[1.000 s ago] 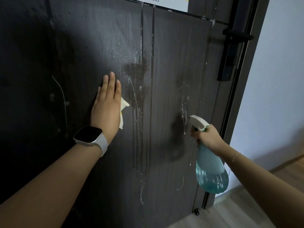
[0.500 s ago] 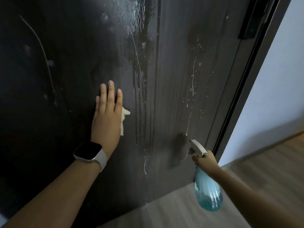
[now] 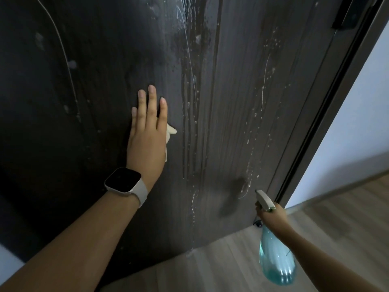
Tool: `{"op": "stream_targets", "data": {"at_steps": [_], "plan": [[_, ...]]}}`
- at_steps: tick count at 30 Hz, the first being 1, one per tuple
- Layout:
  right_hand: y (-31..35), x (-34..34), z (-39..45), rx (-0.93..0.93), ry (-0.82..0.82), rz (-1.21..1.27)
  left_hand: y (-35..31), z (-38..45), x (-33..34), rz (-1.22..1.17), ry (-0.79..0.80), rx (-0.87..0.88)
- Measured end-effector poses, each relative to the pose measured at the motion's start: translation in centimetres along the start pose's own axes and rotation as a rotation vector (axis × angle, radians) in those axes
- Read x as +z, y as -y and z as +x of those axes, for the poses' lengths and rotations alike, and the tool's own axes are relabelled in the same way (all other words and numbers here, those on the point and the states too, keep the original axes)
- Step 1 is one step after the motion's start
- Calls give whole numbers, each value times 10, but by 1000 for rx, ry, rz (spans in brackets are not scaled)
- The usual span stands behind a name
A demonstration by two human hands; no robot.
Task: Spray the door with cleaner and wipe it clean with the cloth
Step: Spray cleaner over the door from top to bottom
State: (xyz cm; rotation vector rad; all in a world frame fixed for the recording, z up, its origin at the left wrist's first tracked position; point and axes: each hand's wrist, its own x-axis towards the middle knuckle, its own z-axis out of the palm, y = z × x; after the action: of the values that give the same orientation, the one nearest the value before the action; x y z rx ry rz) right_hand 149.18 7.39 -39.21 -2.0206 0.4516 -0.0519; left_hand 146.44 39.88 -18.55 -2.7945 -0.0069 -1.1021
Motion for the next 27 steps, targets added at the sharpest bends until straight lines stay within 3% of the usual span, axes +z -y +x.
{"op": "stream_targets", "data": {"at_steps": [8, 14, 19, 23, 27], "plan": [[-19, 5, -6, 42, 17, -74, 0, 1, 0, -2, 11, -5], [-12, 3, -26, -29, 104, -33, 1, -2, -9, 4, 62, 1], [10, 11, -62, -209, 240, -10, 13, -26, -36, -396, 42, 0], [32, 39, -93, -334, 358, 41, 39, -93, -44, -522, 119, -131], [48, 89, -138, -337, 483, 88, 82, -176, -40, -559, 329, -386]]}}
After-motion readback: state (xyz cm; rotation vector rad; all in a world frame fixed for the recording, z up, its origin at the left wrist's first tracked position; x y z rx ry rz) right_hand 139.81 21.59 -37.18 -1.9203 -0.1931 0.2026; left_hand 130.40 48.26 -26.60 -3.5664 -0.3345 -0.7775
